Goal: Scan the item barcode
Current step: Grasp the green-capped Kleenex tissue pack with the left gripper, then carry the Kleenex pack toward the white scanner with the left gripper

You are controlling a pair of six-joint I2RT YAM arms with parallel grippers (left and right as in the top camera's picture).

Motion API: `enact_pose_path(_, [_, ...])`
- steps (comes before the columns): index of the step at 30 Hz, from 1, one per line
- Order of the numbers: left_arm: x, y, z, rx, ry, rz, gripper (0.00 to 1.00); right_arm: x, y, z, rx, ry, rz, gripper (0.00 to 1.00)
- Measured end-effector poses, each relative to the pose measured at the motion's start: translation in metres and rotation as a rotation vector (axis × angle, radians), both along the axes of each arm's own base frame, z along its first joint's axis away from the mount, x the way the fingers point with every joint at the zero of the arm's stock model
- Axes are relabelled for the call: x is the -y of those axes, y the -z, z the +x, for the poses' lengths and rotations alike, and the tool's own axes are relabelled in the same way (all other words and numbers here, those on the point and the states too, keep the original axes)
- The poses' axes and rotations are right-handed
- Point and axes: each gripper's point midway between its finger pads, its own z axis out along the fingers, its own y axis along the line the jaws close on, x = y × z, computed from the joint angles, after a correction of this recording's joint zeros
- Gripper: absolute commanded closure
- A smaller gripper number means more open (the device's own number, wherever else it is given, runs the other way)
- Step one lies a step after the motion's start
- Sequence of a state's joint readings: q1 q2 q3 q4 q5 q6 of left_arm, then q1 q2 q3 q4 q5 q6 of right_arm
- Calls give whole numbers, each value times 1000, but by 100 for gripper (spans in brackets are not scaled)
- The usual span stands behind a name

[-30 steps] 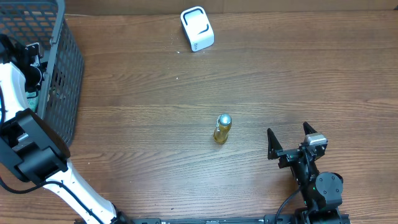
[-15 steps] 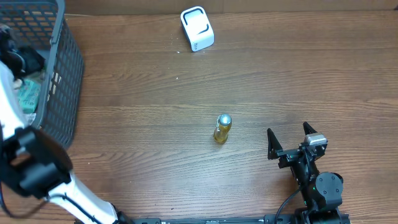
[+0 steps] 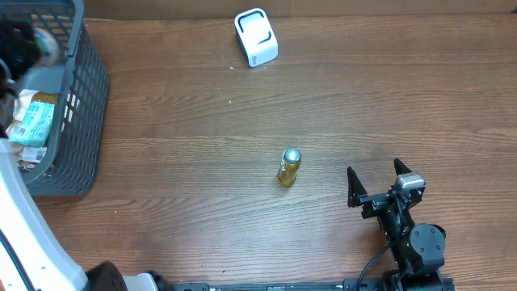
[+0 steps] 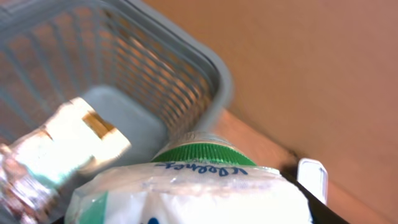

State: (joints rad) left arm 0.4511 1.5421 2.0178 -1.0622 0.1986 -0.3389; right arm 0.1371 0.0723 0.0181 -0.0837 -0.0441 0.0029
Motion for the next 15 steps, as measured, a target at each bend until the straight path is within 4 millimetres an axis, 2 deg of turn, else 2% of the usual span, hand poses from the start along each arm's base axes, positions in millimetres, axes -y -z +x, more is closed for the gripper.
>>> enact_pose_path(5, [52,13,-21,-95,93,-66,96,0,0,0,0,0,0,0])
enact_pose_path(10, [98,41,-37,-249,196,-121,96,0,0,0,0,0,0,0])
enact_pose_path(15, [134,67,-46,-387,292,-154,96,0,0,0,0,0,0,0])
